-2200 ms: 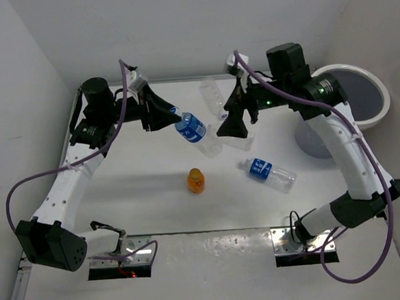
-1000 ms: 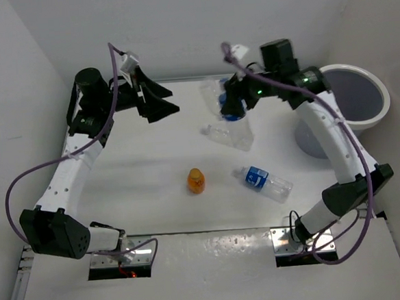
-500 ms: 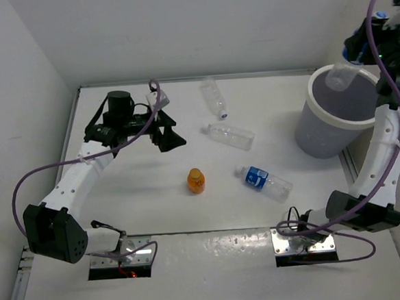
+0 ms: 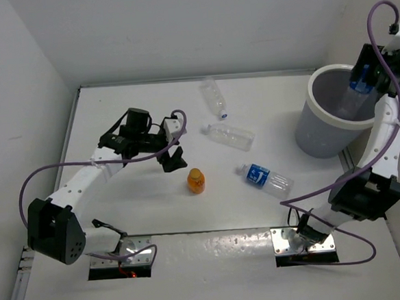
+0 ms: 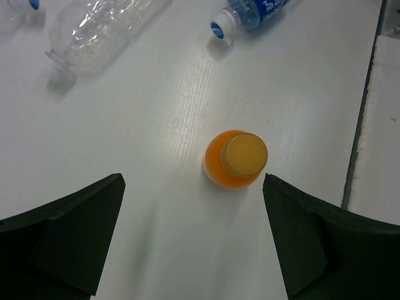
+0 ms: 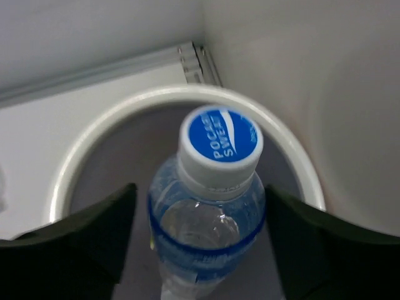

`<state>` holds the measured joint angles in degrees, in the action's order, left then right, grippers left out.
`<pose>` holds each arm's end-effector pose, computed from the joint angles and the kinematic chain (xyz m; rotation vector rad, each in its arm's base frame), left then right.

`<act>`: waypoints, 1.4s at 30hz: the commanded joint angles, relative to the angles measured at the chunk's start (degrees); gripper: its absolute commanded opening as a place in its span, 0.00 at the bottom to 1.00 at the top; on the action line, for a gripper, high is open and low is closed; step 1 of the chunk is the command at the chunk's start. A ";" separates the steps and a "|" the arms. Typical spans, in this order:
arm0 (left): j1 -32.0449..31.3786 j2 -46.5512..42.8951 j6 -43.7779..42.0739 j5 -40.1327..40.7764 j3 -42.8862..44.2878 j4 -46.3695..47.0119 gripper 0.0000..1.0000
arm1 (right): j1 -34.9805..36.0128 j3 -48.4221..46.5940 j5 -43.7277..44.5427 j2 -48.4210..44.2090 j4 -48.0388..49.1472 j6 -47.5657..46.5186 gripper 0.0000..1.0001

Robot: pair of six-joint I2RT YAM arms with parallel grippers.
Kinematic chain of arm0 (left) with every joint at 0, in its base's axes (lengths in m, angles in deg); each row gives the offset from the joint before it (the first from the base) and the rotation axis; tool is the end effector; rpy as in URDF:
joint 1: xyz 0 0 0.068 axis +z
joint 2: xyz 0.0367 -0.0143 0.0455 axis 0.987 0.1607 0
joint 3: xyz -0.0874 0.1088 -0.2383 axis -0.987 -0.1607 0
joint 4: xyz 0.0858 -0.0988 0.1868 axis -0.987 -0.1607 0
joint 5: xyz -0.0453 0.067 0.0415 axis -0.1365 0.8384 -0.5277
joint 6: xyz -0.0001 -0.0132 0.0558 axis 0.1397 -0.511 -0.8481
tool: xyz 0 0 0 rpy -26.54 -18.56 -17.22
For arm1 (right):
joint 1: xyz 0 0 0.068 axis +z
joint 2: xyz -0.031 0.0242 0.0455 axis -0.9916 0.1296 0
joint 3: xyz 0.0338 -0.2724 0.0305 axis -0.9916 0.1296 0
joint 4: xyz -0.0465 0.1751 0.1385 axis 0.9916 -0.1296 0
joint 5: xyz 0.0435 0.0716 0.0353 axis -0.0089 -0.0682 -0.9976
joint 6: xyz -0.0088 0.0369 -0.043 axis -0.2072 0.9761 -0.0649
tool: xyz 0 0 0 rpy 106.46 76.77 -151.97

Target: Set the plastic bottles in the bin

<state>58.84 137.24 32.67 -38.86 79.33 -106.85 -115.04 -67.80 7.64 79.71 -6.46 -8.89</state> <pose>0.2135 -0.1151 0.3049 1.2124 1.8505 -0.8083 0.2578 -0.1543 0.4381 0.4579 1.9000 -0.1444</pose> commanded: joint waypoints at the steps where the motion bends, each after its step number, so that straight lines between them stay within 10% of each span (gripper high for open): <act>1: -3.04 0.27 -4.07 0.49 -0.64 0.15 1.00 | -0.03 1.05 1.64 -1.35 0.47 -2.06 0.86; 22: -15.09 10.29 -10.93 8.74 -1.78 1.82 1.00 | 1.29 -1.58 -11.97 -8.65 -7.61 -0.74 0.95; 35: -10.18 5.99 -6.03 6.31 2.34 2.34 0.26 | 8.84 13.33 -39.90 -18.49 -7.00 -4.52 0.95; 42: -2.79 6.94 14.44 -14.17 16.13 5.68 0.19 | 29.72 25.20 -42.76 -26.66 -5.78 -13.66 0.95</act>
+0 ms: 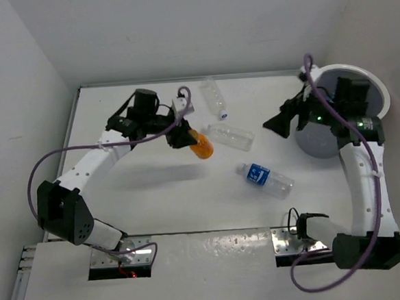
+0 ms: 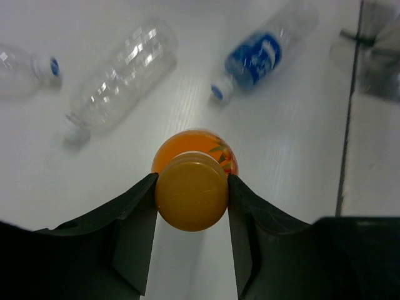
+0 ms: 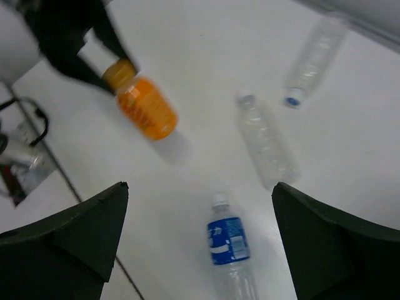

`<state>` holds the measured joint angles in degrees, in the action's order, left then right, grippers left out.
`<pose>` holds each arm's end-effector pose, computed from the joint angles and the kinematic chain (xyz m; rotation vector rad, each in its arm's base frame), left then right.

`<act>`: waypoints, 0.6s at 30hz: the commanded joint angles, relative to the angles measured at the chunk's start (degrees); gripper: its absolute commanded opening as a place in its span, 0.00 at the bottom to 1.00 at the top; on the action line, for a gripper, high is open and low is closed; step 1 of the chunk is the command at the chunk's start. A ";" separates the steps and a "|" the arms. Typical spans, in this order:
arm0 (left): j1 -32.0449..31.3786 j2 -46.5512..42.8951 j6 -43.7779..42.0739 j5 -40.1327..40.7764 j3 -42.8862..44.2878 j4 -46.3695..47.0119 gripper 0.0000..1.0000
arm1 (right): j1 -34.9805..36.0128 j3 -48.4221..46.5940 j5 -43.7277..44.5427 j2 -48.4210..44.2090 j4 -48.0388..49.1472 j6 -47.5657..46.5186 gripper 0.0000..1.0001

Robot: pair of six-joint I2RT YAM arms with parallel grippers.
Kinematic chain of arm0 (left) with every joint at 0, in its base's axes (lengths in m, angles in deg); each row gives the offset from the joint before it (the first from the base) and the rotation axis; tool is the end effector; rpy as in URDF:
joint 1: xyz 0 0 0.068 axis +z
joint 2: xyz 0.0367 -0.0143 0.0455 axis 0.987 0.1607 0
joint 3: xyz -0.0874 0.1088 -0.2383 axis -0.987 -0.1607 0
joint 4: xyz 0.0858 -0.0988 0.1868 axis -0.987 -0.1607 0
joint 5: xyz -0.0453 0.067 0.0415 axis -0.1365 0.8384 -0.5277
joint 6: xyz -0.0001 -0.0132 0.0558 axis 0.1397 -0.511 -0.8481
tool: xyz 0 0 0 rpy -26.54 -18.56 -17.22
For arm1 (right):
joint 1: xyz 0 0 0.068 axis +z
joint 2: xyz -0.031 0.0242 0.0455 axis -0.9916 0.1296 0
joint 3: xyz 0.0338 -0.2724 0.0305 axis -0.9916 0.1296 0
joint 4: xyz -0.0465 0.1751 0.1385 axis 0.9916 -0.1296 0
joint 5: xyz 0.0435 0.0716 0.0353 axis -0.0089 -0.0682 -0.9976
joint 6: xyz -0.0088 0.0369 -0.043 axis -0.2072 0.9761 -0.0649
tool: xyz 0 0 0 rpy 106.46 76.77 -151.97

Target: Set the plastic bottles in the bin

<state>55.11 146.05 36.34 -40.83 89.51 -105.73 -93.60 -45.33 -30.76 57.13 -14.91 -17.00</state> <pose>0.2433 -0.1480 0.3222 1.2346 1.8078 -0.9023 0.1825 -0.0038 0.4035 -0.4170 1.9277 0.7250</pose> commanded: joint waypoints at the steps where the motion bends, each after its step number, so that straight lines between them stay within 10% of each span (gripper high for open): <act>1: 0.95 -1.86 15.67 -13.35 6.74 6.05 0.19 | 10.32 3.28 -2.60 -4.35 3.47 -5.73 0.96; 8: -0.27 -1.24 36.80 -19.68 6.75 26.43 0.16 | 31.49 -1.11 8.57 1.60 3.48 -7.22 1.00; 18: -2.04 -1.24 44.45 -21.44 8.07 32.60 0.13 | 40.84 -4.80 19.48 8.91 5.76 -8.28 1.00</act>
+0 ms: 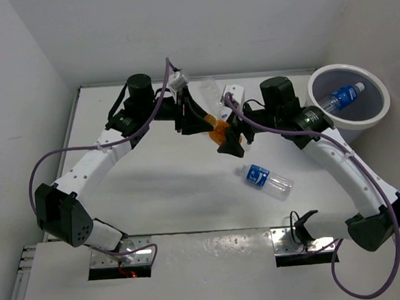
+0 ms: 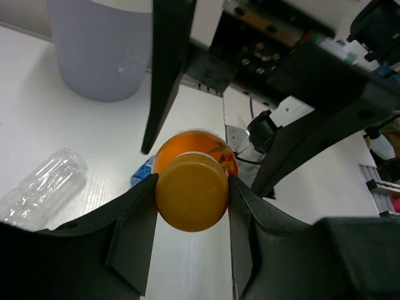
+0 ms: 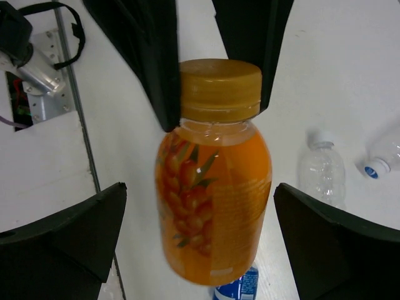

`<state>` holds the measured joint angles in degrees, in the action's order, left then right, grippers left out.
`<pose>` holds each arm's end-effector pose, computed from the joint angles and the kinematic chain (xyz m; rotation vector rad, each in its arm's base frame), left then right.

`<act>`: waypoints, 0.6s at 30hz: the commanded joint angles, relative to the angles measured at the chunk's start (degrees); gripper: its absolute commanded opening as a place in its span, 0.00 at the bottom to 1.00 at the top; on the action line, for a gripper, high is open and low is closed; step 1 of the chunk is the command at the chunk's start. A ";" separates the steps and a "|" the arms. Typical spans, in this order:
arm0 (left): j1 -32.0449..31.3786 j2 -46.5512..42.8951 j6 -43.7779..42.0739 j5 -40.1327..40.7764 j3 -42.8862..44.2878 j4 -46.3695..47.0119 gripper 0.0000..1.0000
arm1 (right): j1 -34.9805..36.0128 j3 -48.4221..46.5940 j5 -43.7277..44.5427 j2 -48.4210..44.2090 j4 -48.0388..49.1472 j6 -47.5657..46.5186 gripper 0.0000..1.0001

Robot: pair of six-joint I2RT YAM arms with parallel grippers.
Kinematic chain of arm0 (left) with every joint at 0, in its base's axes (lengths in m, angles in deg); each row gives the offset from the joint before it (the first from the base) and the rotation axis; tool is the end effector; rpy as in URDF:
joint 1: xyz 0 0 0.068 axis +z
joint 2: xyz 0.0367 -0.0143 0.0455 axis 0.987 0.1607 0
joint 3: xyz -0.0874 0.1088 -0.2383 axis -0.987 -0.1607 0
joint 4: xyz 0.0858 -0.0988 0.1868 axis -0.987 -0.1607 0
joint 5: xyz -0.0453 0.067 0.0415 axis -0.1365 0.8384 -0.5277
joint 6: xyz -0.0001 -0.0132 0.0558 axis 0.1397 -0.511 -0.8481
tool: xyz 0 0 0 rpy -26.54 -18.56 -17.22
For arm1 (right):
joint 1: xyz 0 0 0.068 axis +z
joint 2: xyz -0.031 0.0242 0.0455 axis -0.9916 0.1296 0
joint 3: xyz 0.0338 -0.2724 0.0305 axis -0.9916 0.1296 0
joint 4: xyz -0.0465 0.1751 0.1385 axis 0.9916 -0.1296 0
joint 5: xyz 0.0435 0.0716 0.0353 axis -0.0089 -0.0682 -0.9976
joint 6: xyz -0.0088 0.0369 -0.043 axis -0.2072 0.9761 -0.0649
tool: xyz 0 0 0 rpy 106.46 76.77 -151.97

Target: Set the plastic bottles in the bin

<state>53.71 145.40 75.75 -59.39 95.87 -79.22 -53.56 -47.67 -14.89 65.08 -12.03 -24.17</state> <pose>0.2428 -0.1644 0.4040 1.0133 1.5568 -1.4695 0.1873 0.1300 0.3902 -1.0830 1.8521 0.8070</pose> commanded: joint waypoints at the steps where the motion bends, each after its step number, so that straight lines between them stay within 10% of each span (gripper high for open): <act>1: -0.64 -0.59 5.57 -2.89 1.71 6.62 0.13 | 1.50 -2.81 3.87 1.31 2.96 -1.46 1.00; 4: -1.16 -0.59 6.98 -2.89 1.71 8.81 0.12 | 2.29 -3.43 4.75 2.46 3.14 -1.55 0.96; 7: -1.16 -0.59 8.21 -2.89 1.71 9.43 0.20 | 2.03 -3.78 5.98 3.16 3.06 -1.38 0.68; 12: 0.85 -0.06 10.23 0.96 1.71 9.43 1.00 | -3.58 -3.96 5.98 1.32 4.81 1.17 0.42; 18: 5.08 1.88 5.68 6.24 5.57 4.97 1.00 | -25.25 -7.63 5.11 0.08 10.77 8.89 0.36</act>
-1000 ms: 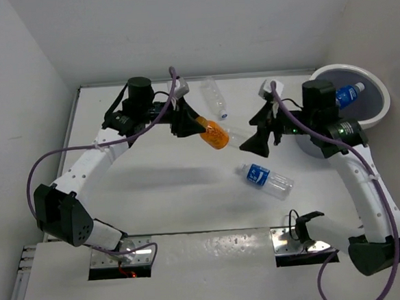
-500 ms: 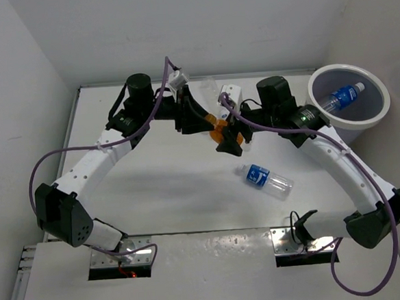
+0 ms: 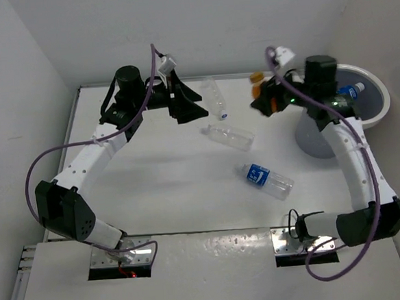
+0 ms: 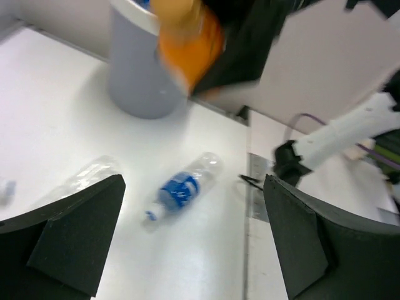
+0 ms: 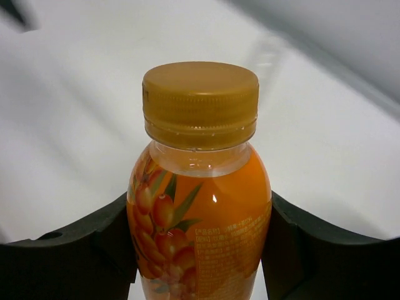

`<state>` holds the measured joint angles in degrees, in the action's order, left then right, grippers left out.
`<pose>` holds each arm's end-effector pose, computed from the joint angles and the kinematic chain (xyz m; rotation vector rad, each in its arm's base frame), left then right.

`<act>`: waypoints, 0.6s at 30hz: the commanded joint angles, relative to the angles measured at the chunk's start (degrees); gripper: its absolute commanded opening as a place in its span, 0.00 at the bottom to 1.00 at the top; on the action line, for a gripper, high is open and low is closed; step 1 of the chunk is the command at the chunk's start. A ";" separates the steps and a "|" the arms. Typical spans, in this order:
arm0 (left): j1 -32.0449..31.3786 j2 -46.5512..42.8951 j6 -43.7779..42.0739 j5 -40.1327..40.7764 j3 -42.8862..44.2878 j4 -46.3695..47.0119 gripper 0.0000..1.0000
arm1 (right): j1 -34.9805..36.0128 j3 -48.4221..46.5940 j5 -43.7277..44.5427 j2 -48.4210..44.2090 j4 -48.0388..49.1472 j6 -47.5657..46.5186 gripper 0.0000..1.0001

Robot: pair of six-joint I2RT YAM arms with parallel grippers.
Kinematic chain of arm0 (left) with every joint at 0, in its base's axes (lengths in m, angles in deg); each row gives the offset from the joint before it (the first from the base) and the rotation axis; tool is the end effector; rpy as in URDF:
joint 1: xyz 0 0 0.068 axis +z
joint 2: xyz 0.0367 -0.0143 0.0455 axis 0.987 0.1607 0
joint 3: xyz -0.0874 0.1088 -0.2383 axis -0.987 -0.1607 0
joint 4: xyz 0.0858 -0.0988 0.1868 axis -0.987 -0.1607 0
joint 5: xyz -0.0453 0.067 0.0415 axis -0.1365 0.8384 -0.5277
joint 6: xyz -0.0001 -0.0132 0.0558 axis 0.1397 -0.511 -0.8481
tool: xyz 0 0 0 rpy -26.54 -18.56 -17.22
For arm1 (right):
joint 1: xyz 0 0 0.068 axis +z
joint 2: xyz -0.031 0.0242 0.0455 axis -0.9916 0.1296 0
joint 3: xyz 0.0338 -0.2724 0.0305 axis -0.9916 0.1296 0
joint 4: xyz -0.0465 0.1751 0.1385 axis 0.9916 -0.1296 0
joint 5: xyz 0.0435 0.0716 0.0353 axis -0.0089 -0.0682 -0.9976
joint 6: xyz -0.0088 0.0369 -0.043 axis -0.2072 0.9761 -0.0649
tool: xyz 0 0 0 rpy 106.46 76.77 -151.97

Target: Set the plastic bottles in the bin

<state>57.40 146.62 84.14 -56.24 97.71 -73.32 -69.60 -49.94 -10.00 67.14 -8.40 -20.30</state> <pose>0.2606 -0.1505 0.4175 0.8447 1.5712 -1.4477 0.2305 0.0735 0.3990 -0.6928 1.9439 0.5766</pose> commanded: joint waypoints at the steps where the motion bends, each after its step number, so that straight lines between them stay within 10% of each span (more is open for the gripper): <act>1: 1.38 1.43 -6.47 3.62 4.52 -2.69 1.00 | -12.04 -5.99 -0.14 -1.62 8.90 6.95 0.34; 6: -2.65 3.20 -15.63 9.33 5.67 -9.99 1.00 | -31.36 -13.62 0.55 4.52 13.57 12.50 0.31; 14: -11.71 9.17 -34.44 19.44 7.52 -20.19 1.00 | -40.72 -17.43 5.13 14.02 9.98 13.30 0.32; 18: -15.40 14.18 -41.04 21.38 10.15 -20.99 1.00 | -40.99 -14.79 8.55 15.78 7.86 11.72 0.71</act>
<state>43.76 159.08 51.75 -37.77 104.55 -92.75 -110.50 -65.77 -4.47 82.88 0.60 -8.37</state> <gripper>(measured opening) 0.997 0.679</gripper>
